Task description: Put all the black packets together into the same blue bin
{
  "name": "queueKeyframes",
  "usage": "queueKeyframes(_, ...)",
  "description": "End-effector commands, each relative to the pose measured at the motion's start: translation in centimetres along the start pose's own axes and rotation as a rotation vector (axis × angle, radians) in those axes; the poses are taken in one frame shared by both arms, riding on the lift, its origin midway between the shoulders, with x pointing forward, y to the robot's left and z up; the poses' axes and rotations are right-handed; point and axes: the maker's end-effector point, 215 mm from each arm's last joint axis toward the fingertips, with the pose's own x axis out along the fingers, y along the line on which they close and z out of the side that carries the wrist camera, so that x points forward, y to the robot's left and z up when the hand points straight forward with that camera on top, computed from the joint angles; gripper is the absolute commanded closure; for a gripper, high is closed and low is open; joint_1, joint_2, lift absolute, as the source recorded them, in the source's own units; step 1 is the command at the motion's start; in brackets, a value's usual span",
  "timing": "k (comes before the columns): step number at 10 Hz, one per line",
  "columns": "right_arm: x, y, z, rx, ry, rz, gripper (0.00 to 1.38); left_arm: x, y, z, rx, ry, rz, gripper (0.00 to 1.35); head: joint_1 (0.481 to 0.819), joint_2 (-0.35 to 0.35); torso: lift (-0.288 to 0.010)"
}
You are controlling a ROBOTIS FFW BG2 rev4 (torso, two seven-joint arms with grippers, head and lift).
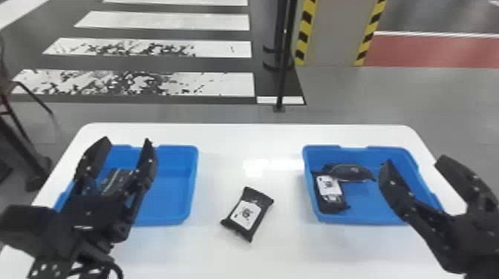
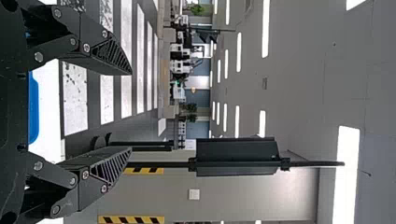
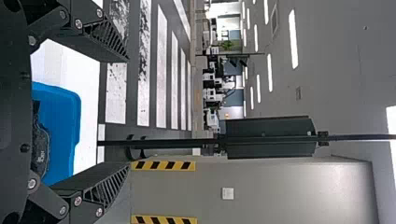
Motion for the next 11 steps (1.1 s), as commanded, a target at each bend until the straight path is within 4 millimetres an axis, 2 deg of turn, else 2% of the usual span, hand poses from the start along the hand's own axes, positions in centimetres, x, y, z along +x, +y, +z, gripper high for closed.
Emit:
queueKeyframes(1, 0.1, 0.0, 0.1, -0.001, -0.005, 0.000, 0.24, 0.1, -0.2, 0.2, -0.001, -0.009, -0.003, 0.50, 0.695, -0.031, -0.110)
queueKeyframes(8, 0.2, 0.0, 0.0, -0.003, -0.007, 0.004, 0.24, 0.0, -0.2, 0.4, -0.004, -0.019, -0.005, 0.50, 0.695, -0.035, -0.110)
queueKeyframes(9, 0.9, -0.1, -0.2, -0.006, -0.010, 0.014, 0.24, 0.0, -0.2, 0.4, -0.006, -0.019, -0.005, 0.50, 0.695, -0.035, -0.110)
queueKeyframes(10, 2.3, 0.1, -0.9, -0.011, -0.013, 0.056, 0.24, 0.0, -0.2, 0.3, -0.007, -0.016, -0.004, 0.50, 0.695, -0.033, -0.110)
queueKeyframes(11, 4.1, 1.6, -1.7, -0.009, -0.015, 0.114, 0.24, 0.0, -0.2, 0.4, -0.009, -0.019, -0.004, 0.50, 0.695, -0.026, -0.110)
